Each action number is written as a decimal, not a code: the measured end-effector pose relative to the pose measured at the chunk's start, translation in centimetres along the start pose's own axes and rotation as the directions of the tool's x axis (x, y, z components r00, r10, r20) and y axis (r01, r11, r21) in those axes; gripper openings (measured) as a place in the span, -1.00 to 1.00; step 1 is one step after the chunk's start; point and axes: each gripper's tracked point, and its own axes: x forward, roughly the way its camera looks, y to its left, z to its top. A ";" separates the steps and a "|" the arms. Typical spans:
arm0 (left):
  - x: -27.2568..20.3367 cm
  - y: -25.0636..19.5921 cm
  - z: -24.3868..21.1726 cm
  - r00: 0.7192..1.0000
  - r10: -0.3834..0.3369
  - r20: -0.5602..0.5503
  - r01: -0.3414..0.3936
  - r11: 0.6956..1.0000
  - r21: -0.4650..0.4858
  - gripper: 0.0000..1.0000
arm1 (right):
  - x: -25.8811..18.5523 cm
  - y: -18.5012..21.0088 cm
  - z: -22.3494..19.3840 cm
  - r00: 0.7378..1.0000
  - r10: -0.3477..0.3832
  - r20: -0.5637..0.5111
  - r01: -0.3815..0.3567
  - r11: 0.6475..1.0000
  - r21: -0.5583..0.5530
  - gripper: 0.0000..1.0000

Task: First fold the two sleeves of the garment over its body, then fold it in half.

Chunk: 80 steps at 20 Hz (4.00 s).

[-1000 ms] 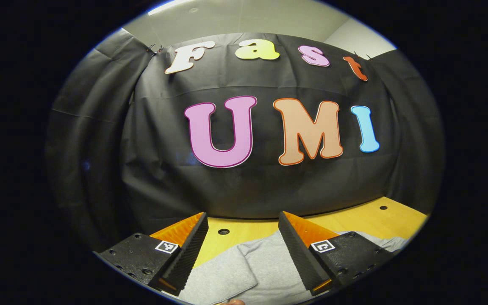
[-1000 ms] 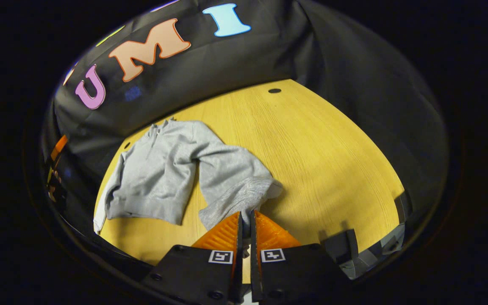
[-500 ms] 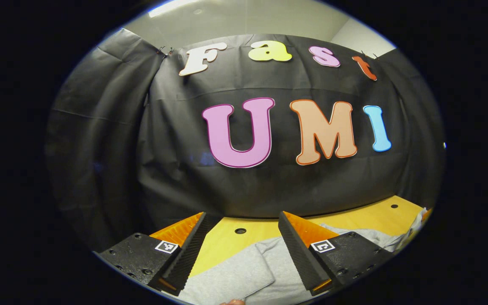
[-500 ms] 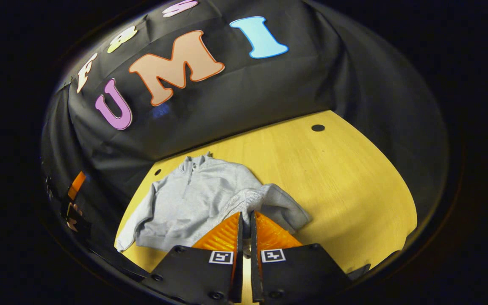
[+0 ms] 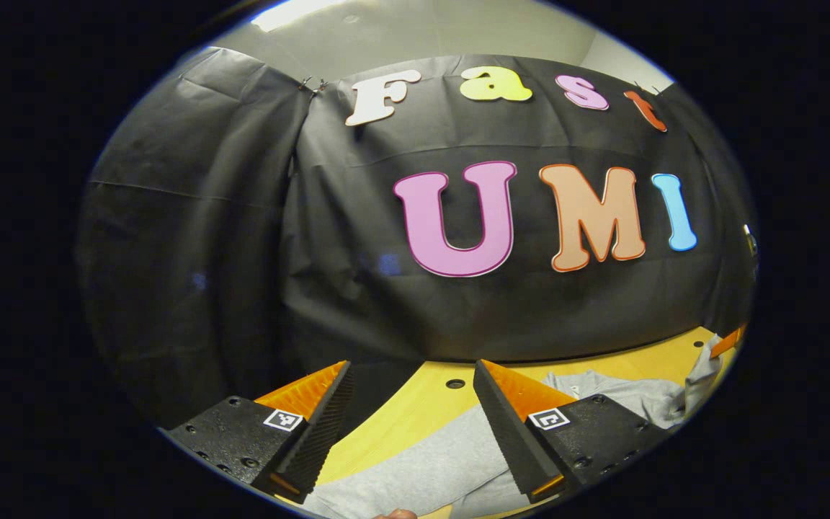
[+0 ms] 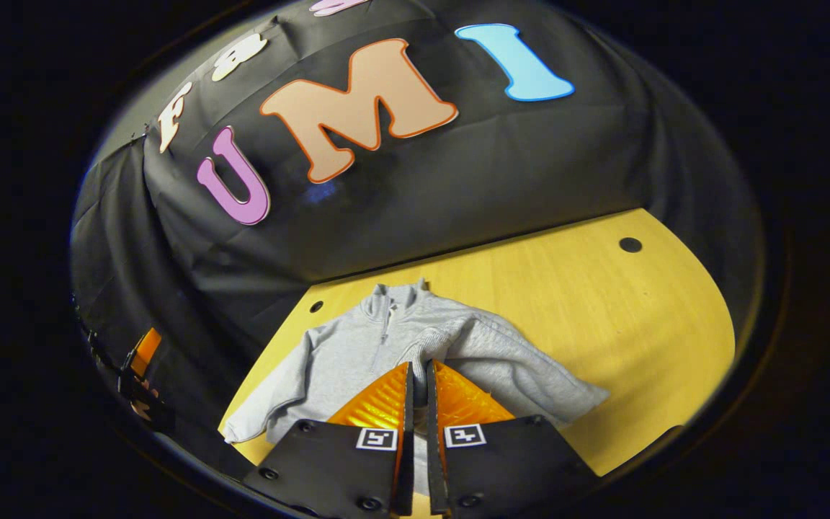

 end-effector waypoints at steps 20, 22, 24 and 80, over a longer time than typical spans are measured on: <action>-3.9 10.9 -3.8 0.978 0.193 -0.079 -0.191 0.981 0.028 0.95 | 16.7 18.2 -8.7 0.933 0.222 -0.285 -0.247 0.967 -0.055 -0.81; -4.7 12.2 -4.1 0.973 0.217 -0.083 -0.214 0.976 0.046 0.97 | 18.0 19.9 -10.4 0.920 0.227 -0.319 -0.253 0.966 -0.042 -0.81; -5.4 13.7 -4.5 0.966 0.244 -0.086 -0.240 0.969 0.054 0.92 | 19.3 20.7 -11.7 0.911 0.221 -0.347 -0.242 0.970 -0.019 -0.82; -6.0 13.9 -27.3 0.719 0.054 -0.693 -0.251 0.950 -0.187 -1.00 | 3.8 10.7 -4.5 0.996 0.090 -0.007 -0.089 0.965 -0.245 0.92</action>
